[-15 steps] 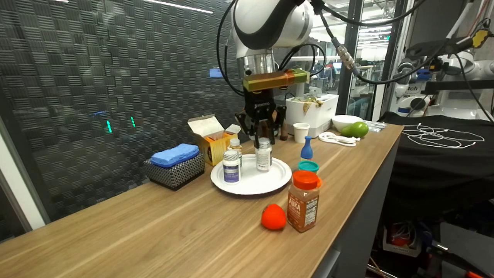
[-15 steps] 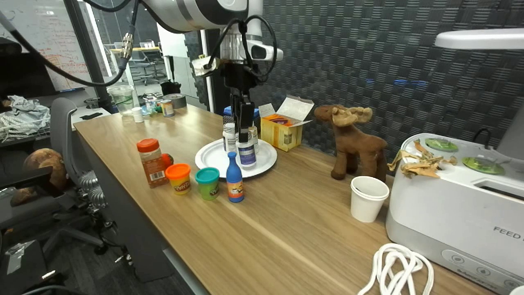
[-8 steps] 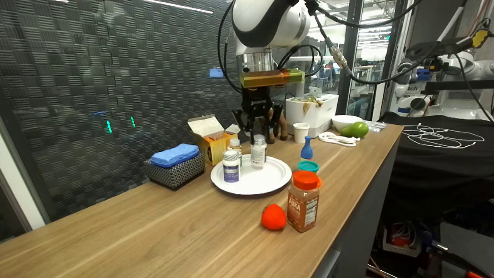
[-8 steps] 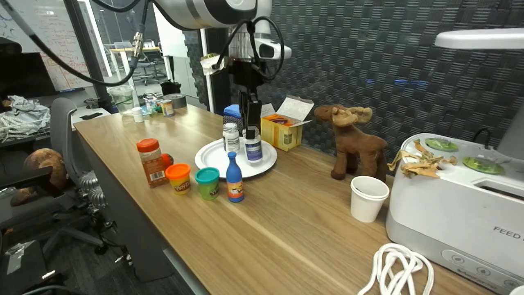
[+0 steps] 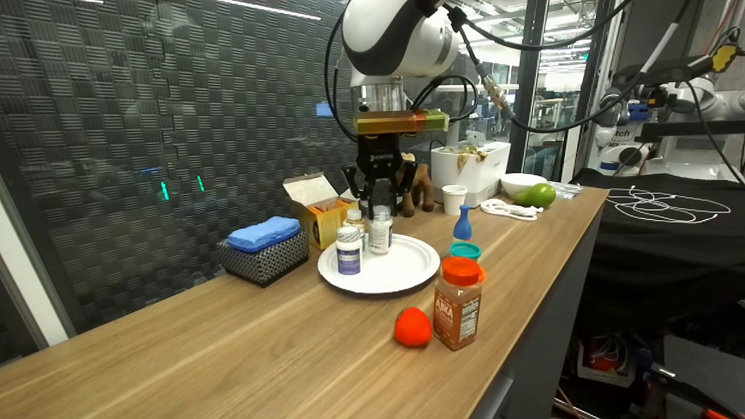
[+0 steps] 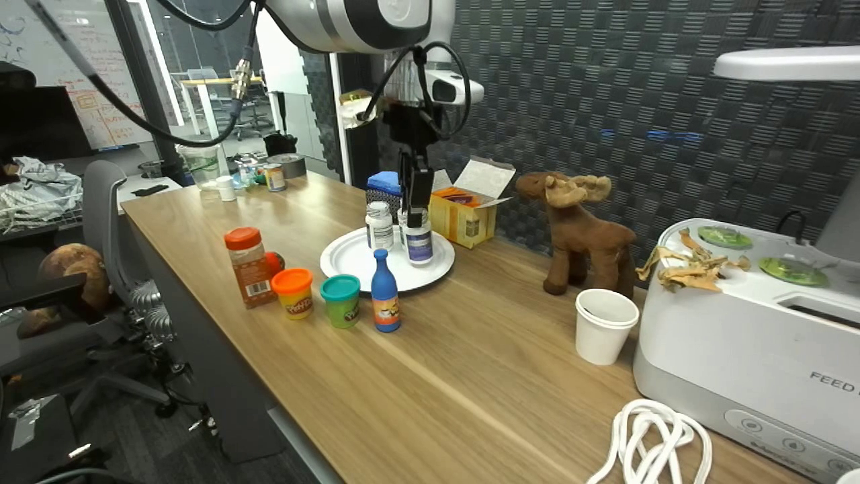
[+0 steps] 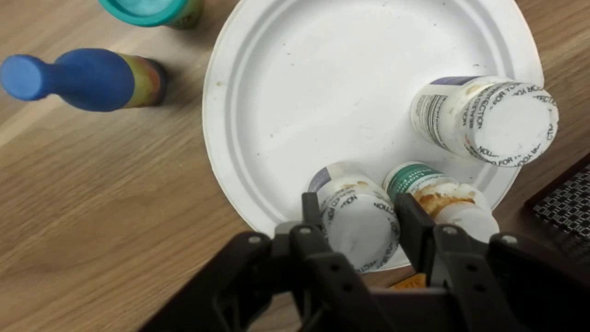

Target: Pick up the bottles and small containers and put them on the white plate.

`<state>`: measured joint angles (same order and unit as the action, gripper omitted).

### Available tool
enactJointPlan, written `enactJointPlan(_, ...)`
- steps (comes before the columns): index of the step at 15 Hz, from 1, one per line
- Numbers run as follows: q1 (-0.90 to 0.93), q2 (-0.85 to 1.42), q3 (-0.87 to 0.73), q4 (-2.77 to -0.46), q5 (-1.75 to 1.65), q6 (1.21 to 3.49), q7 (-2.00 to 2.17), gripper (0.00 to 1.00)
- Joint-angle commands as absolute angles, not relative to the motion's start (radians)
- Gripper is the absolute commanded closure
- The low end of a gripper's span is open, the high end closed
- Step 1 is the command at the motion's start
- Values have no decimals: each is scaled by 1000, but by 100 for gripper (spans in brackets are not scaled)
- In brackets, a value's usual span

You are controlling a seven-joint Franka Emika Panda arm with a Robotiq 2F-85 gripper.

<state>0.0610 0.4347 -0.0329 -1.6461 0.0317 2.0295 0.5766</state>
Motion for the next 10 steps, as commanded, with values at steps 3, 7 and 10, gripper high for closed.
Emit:
enactJointPlan(3,54,462,-36,-1602,80,2018,563,81)
enactJointPlan(7,58,468,-37,-1600,72,2017,562,81)
enactJointPlan(10,65,452,-42,-1608,54,2023,567,25)
